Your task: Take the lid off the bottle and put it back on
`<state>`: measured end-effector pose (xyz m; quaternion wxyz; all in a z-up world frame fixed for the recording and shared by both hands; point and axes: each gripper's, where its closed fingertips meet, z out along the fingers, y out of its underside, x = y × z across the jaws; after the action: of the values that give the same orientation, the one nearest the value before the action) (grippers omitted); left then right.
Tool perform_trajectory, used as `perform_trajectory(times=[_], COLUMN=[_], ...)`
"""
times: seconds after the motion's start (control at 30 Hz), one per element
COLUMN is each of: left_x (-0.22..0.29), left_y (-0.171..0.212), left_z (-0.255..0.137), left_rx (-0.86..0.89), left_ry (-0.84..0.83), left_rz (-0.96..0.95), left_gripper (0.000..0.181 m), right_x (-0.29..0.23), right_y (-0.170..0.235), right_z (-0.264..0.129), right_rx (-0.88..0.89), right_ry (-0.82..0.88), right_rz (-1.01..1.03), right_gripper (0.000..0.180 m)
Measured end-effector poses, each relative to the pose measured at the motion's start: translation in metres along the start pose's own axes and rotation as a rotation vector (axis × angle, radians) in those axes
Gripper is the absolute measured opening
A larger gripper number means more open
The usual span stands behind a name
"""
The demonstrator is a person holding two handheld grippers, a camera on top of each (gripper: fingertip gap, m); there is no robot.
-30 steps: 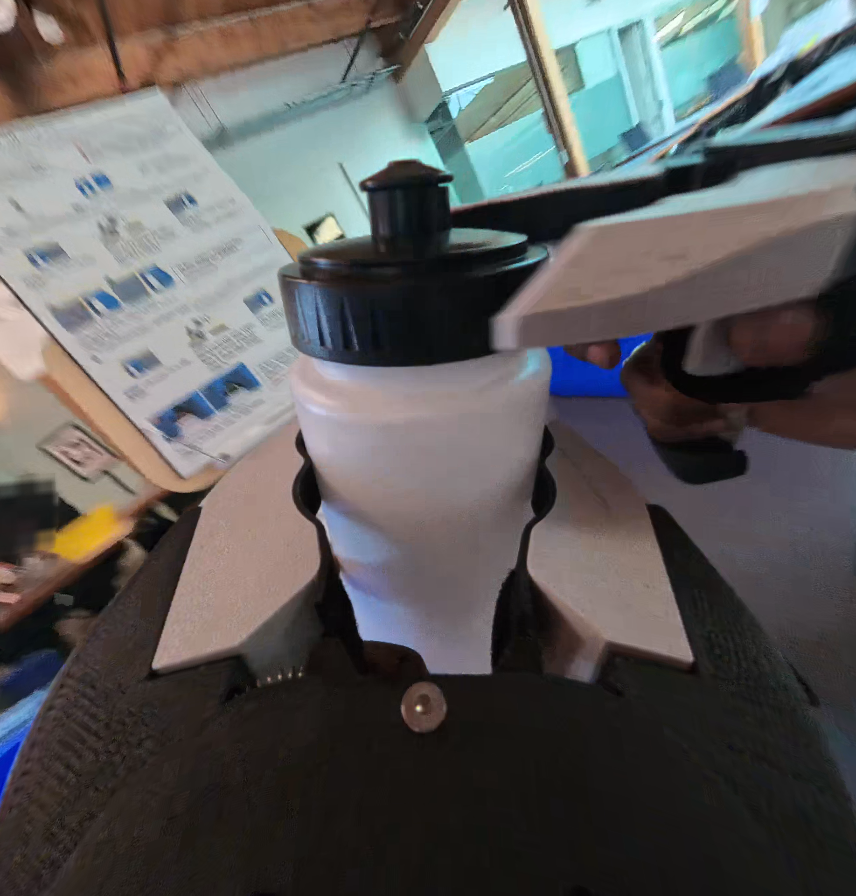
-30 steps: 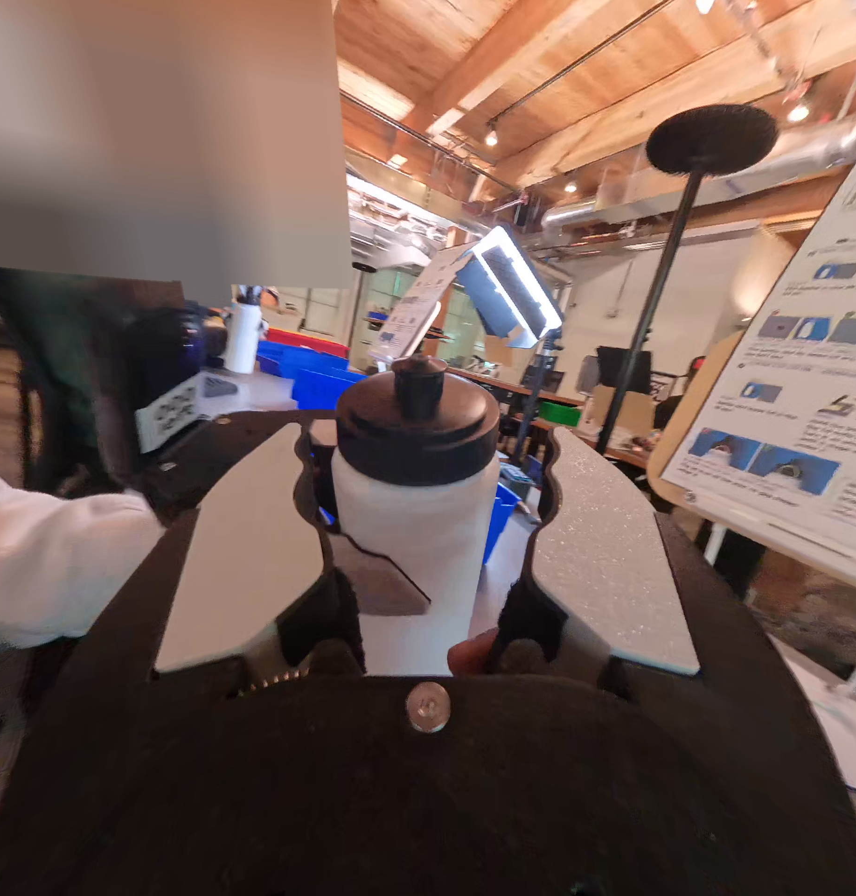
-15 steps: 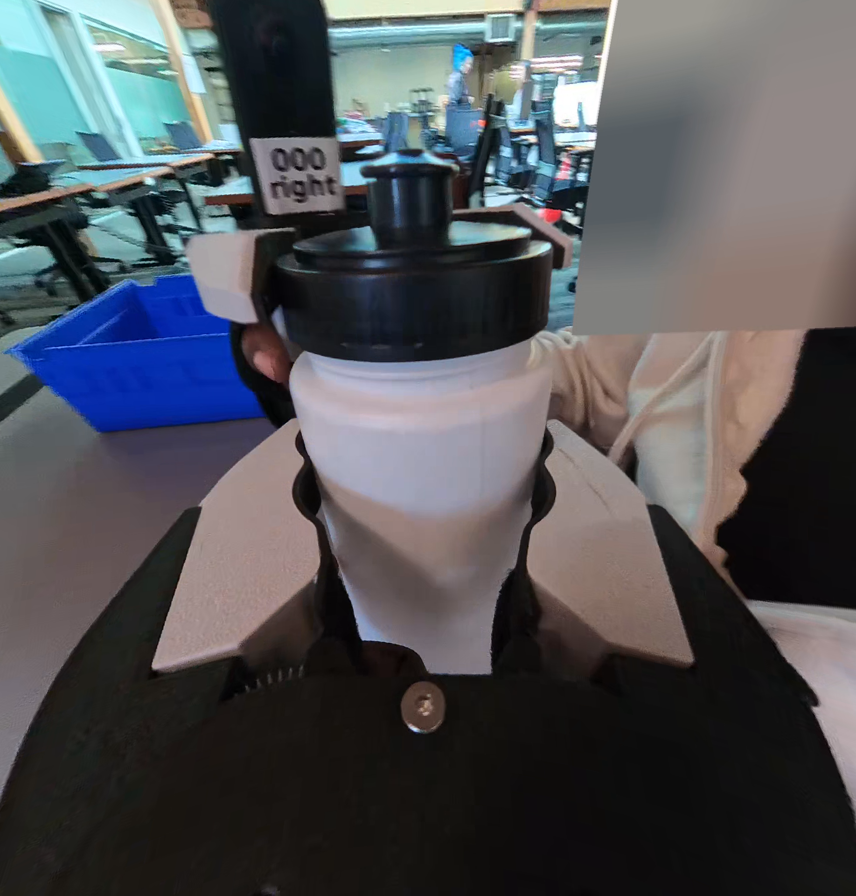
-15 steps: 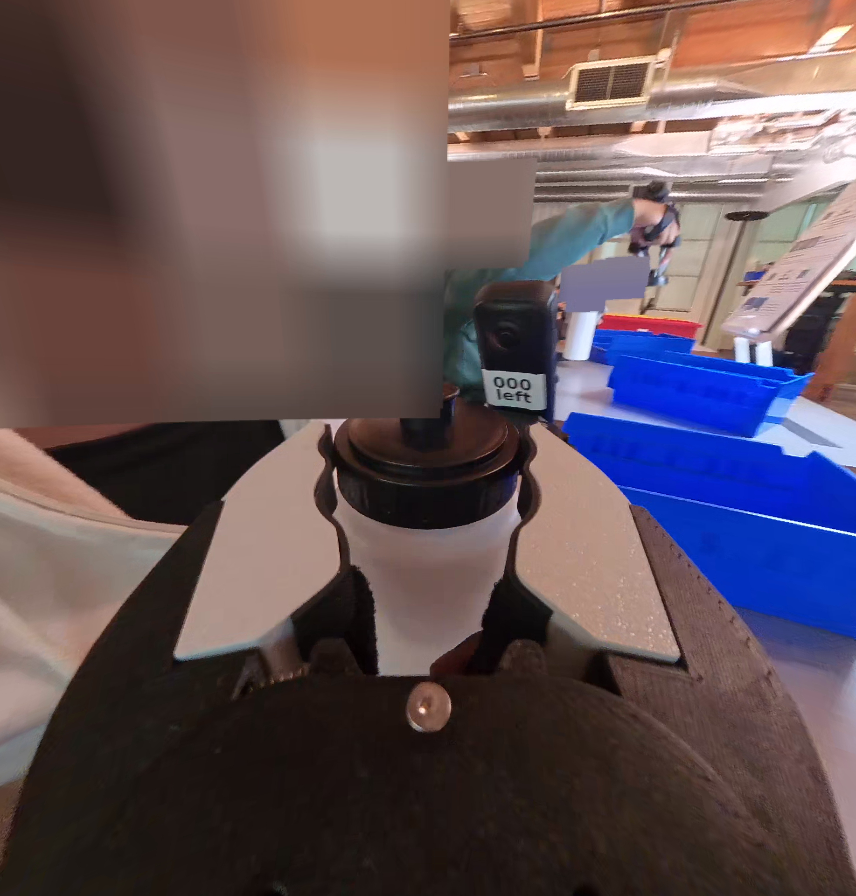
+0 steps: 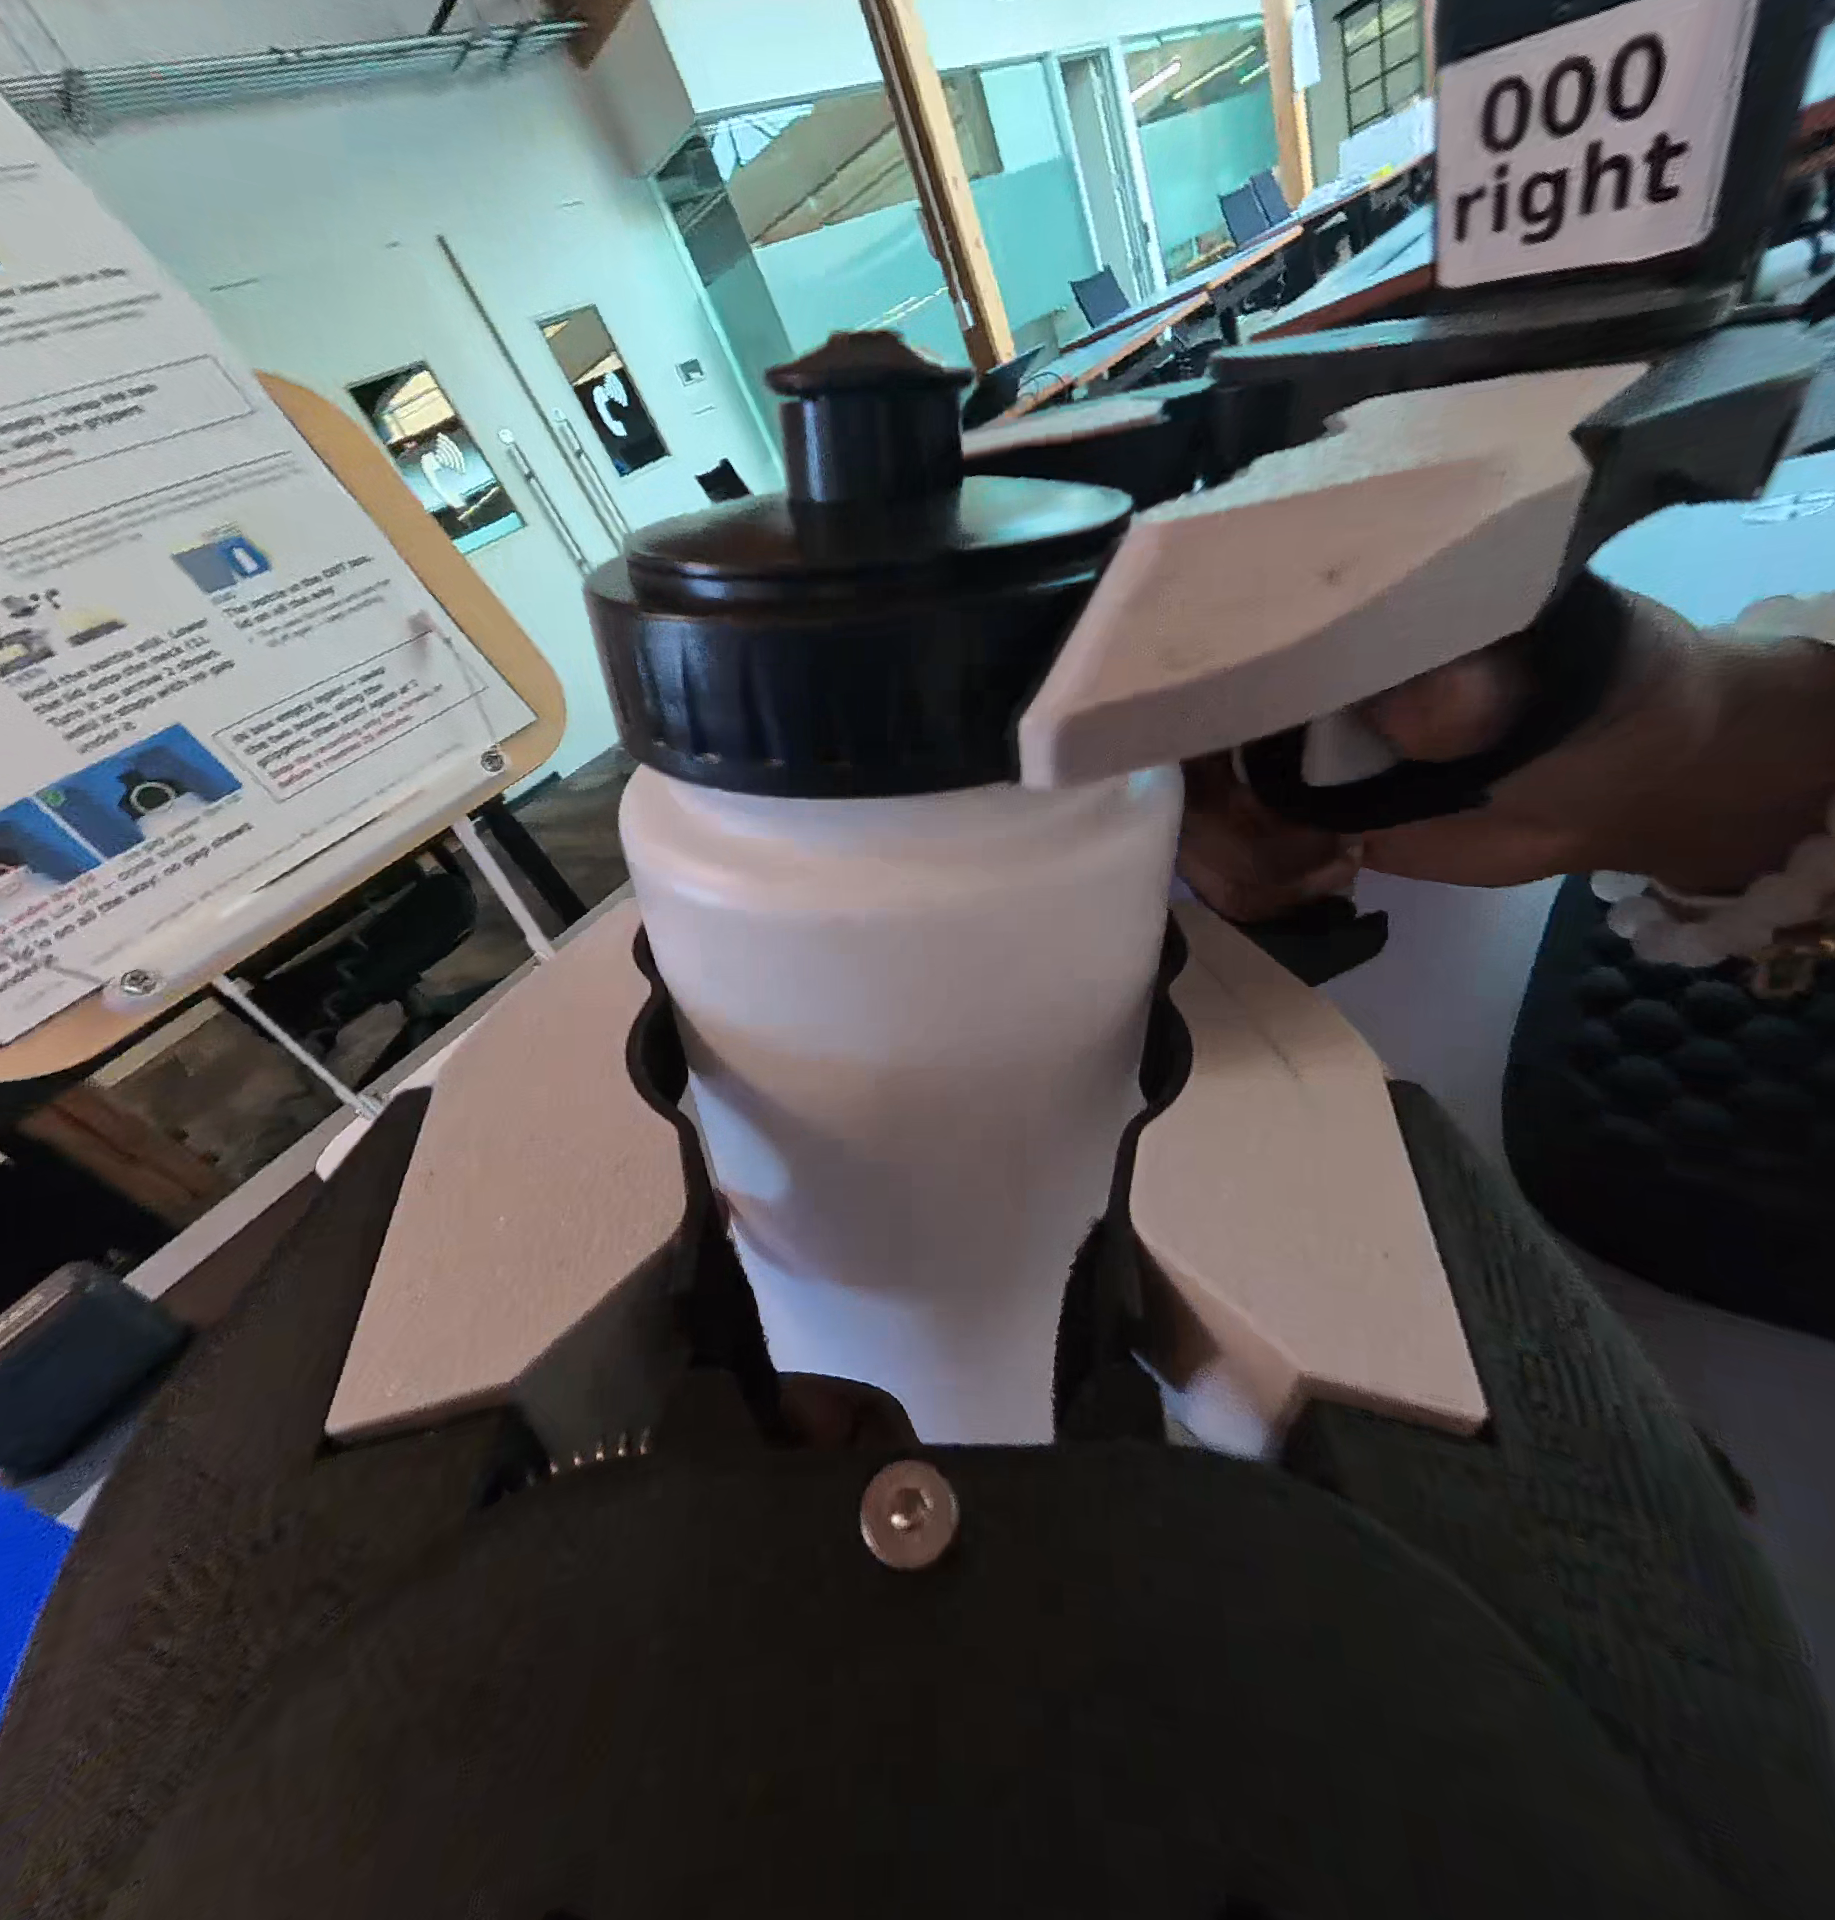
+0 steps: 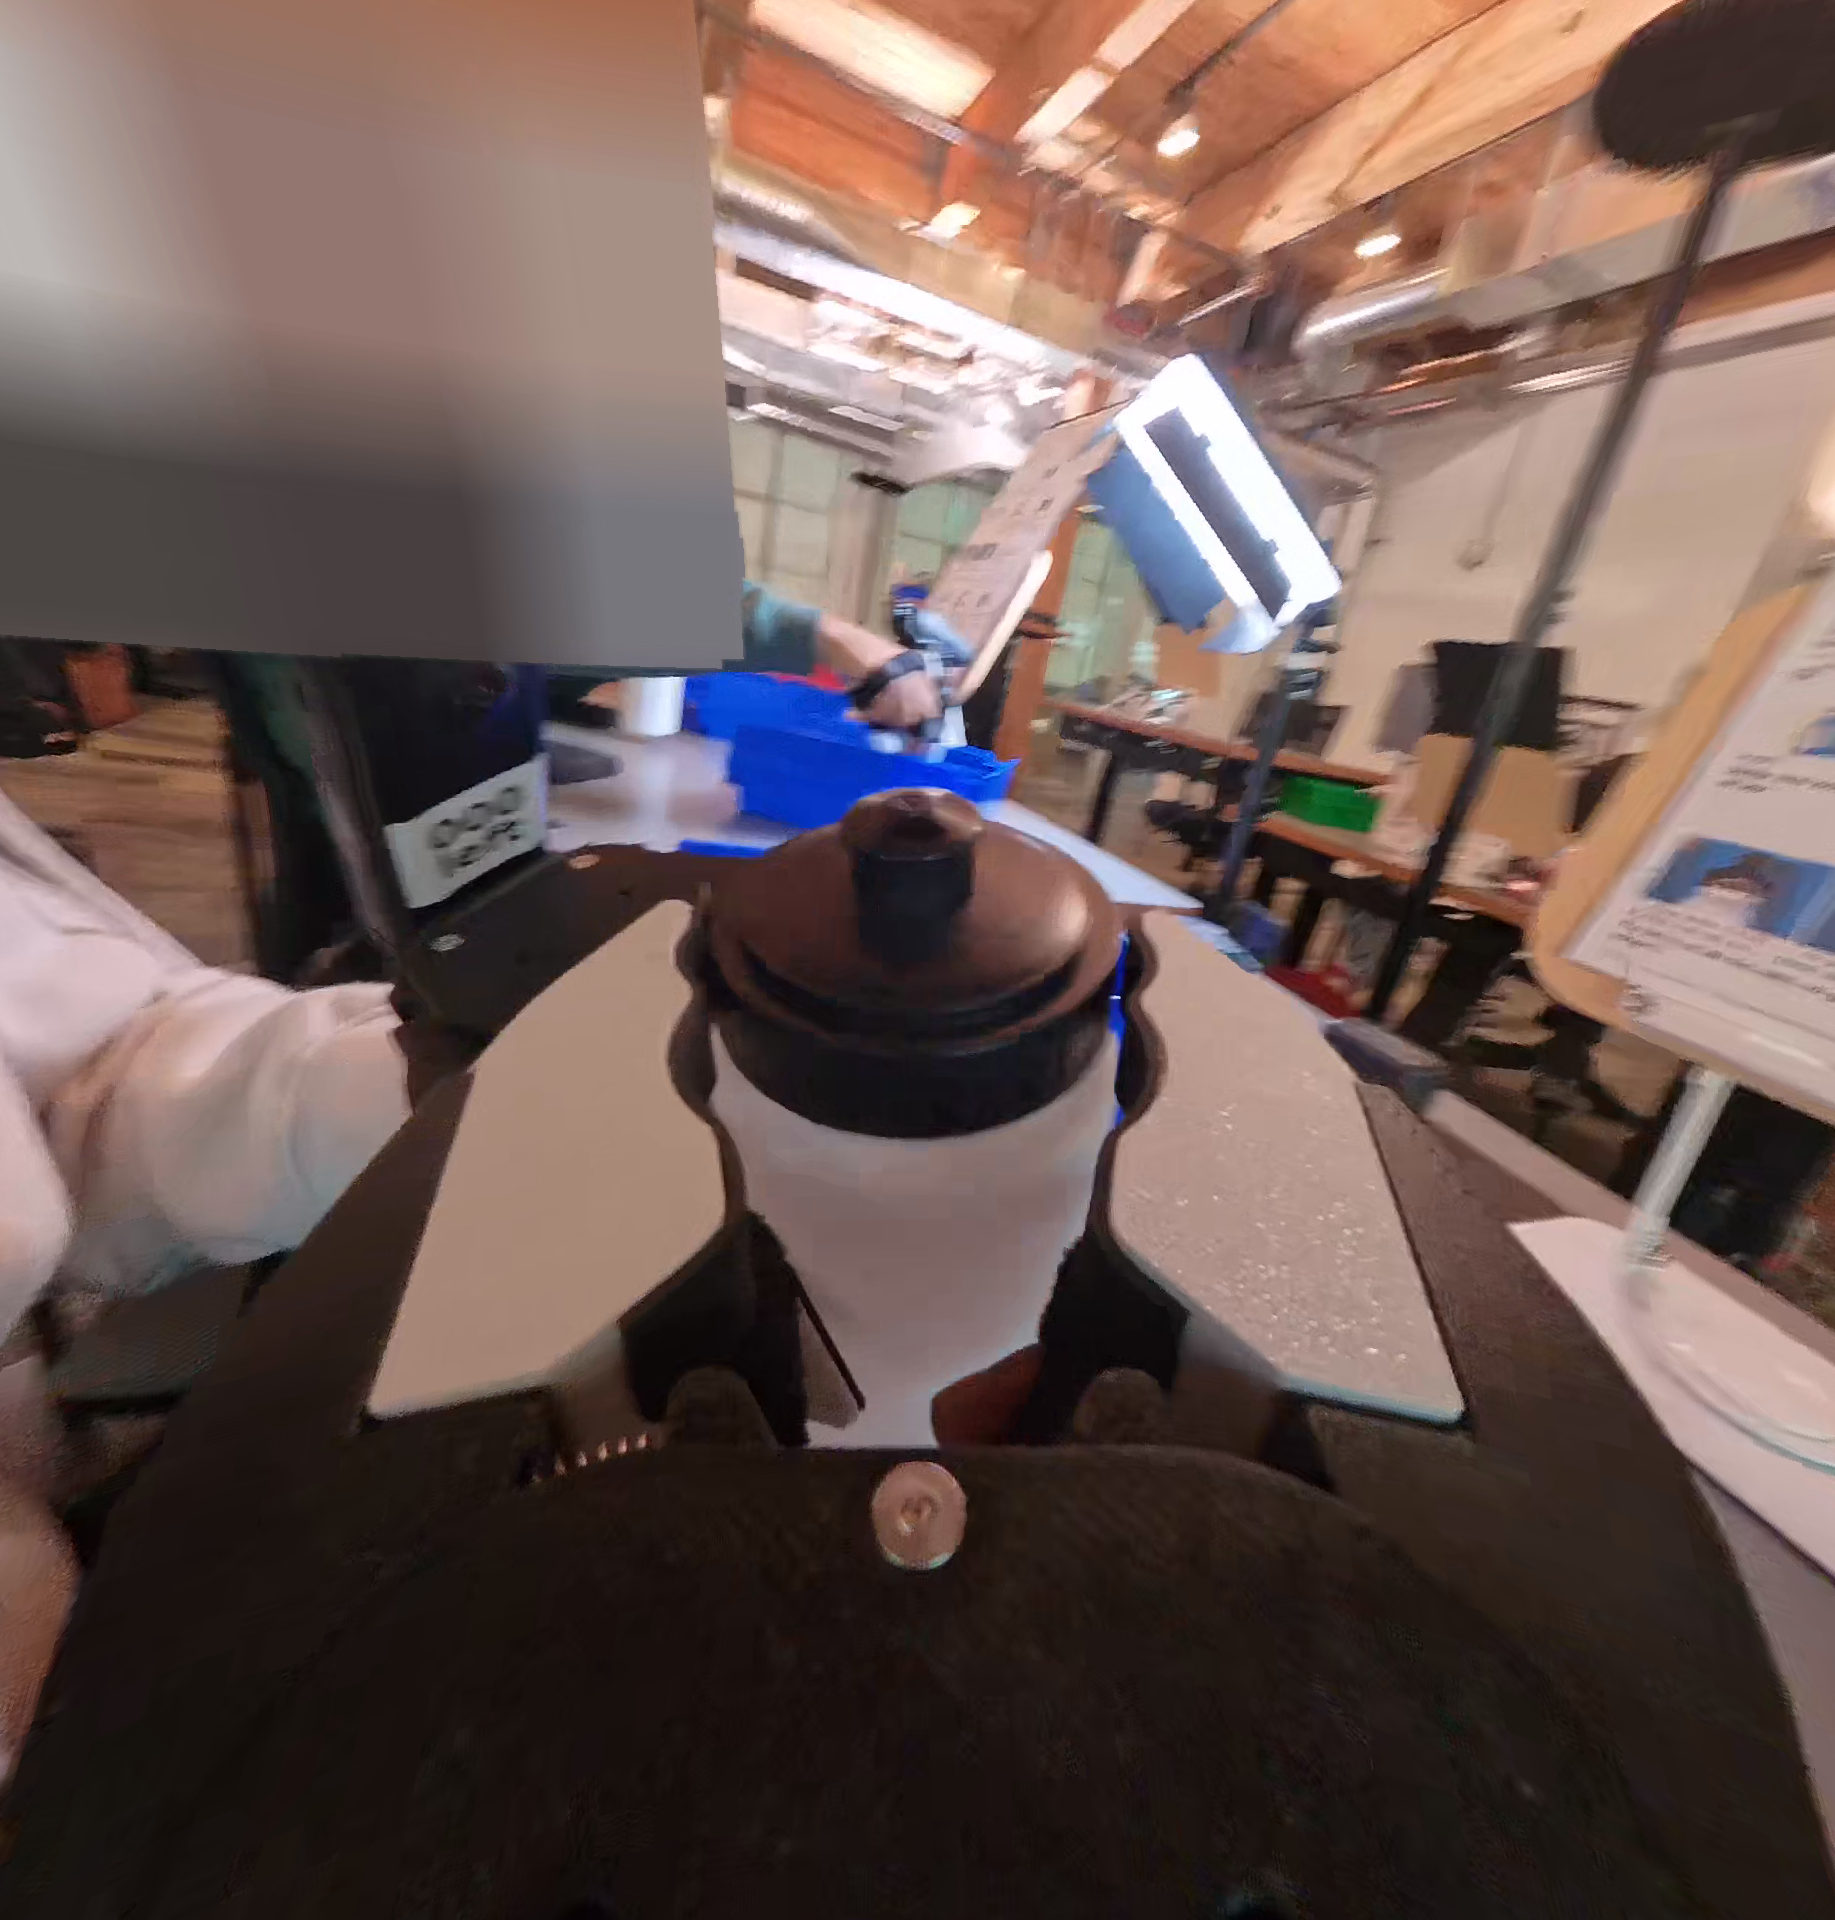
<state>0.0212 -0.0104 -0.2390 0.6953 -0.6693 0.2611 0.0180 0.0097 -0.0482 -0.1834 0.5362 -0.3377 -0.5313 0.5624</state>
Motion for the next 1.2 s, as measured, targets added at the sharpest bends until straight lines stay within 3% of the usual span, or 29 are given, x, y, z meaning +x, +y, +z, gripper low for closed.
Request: perform_trajectory(times=[0.03, 0.17, 0.3, 0.37, 0.47, 0.6, 0.7, 0.83, 1.0, 1.2], left_x=[0.003, 0.035, 0.058, 0.049, 0.016, -0.017, -0.016, -0.011, -0.013, -0.015], left_y=[0.000, -0.010, -0.017, -0.021, -0.019, -0.003, 0.008, 0.011, 0.012, 0.013], left_z=[0.000, -0.012, -0.034, -0.033, -0.020, -0.010, -0.004, 0.000, 0.001, 0.001], left_rx=[0.001, 0.050, 0.052, 0.088, 0.121, 0.102, 0.059, 0.045, 0.055, 0.054], left_ry=[0.024, 0.385, 0.702, 0.675, 0.432, 0.144, 0.127, 0.152, 0.138, 0.139], left_rz=[0.004, -0.153, -0.343, -0.405, -0.377, -0.263, -0.242, -0.277, -0.274, -0.290], left_gripper=[0.087, 0.087, 0.087, 0.087, 0.087, 0.087, 0.087, 0.087, 0.087, 0.087], right_x=[-0.001, -0.019, -0.043, -0.038, -0.013, 0.057, 0.128, 0.229, 0.288, 0.302], right_y=[0.001, -0.009, -0.038, -0.052, -0.053, -0.058, -0.054, 0.003, 0.109, 0.177], right_z=[-0.001, -0.009, -0.027, -0.035, -0.038, -0.060, -0.110, -0.222, -0.310, -0.343], right_rx=[-0.006, 0.032, 0.212, 0.281, 0.266, 0.140, -0.120, -0.627, -0.901, -1.037], right_ry=[-0.017, -0.203, -0.458, -0.472, -0.302, 0.134, 0.479, 0.908, 1.085, 1.159], right_rz=[0.020, 0.116, 0.235, 0.282, 0.223, 0.114, 0.041, 0.054, 0.329, 0.429], right_gripper=[0.076, 0.075, 0.075, 0.075, 0.075, 0.075, 0.075, 0.075, 0.077, 0.077])
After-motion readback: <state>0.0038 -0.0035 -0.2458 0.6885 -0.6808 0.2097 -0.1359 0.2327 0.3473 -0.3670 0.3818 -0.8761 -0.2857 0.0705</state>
